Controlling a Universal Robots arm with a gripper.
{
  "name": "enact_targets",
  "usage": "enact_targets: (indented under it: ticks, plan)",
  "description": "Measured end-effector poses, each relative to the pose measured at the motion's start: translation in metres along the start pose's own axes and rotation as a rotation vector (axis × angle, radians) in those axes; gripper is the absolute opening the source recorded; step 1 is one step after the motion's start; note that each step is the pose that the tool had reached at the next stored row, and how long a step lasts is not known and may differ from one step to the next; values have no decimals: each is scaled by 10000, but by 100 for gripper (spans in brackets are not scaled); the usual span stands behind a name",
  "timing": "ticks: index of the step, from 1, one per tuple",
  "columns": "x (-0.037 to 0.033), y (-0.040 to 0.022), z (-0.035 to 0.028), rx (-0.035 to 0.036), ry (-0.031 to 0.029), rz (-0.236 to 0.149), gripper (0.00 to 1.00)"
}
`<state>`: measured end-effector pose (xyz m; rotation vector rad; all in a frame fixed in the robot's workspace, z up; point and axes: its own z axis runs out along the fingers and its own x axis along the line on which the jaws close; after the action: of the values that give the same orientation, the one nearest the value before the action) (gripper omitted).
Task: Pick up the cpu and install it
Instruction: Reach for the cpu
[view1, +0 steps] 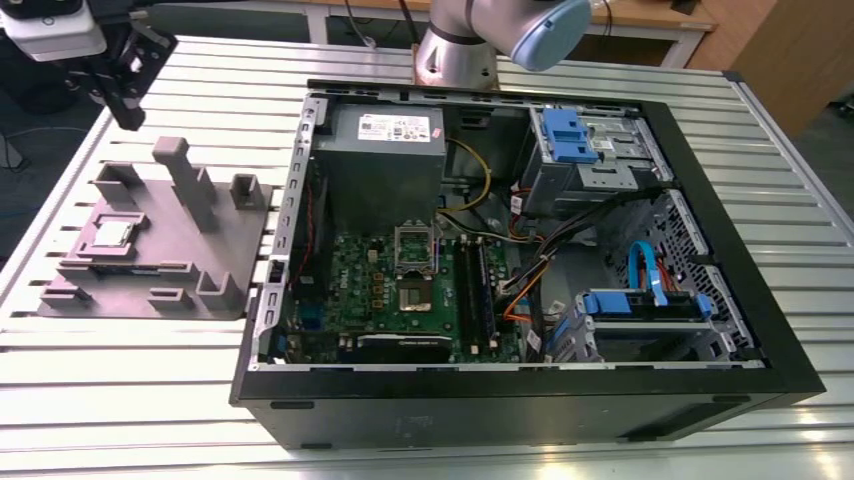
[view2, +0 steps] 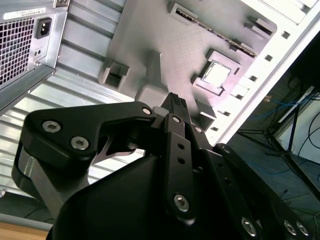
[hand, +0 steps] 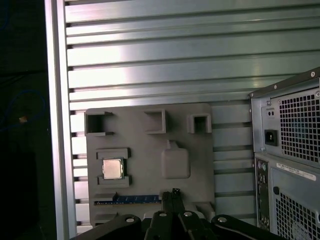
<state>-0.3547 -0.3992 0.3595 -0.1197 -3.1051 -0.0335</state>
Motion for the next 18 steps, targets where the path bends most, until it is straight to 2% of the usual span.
enact_targets:
  ticks: [18]
  plan:
    - [74, -5, 2, 0, 0, 1, 10]
